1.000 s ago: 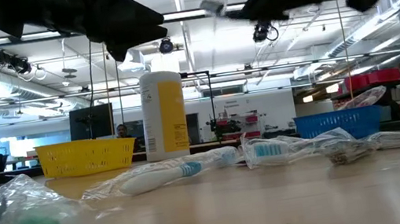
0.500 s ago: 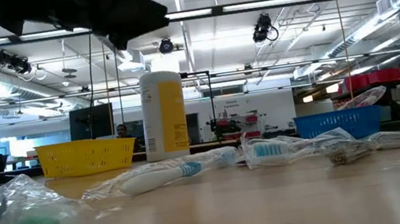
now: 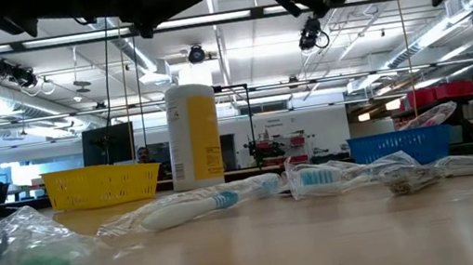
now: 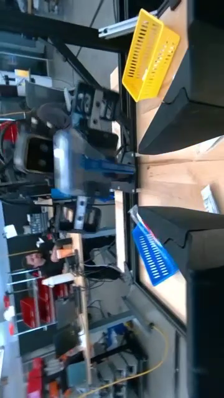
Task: Pick & Place Travel size toiletries
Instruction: Put the blue razor into the bottom blue bin
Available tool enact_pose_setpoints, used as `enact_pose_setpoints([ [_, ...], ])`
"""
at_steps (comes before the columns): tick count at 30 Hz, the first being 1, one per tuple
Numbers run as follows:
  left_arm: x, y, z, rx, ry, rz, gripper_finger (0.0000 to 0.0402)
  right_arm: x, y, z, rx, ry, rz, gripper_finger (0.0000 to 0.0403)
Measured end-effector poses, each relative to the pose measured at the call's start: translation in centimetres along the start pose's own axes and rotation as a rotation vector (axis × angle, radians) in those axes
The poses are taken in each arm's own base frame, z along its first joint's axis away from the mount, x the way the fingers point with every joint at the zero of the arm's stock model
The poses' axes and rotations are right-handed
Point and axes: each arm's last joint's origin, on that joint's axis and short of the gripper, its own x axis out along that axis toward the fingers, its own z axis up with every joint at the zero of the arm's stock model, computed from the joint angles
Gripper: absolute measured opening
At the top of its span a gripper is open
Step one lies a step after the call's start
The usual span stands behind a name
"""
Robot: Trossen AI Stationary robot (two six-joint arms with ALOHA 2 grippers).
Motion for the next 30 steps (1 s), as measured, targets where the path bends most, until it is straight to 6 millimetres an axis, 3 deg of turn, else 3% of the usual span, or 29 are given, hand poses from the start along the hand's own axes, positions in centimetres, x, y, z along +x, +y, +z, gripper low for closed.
enact_pose_setpoints([
  [17, 0.0, 0.1, -0.3, -0.019, 0.025, 0.001, 0.0155, 5.2, -0.4, -0.7, 0.076, 0.003, 0.046, 0.0047],
  [30, 0.0, 0.1, 0.0, 0.01, 0.004, 0.005, 0.0155, 5.5, -1.0, -0.6, 0.076, 0.011, 0.031, 0.0048],
])
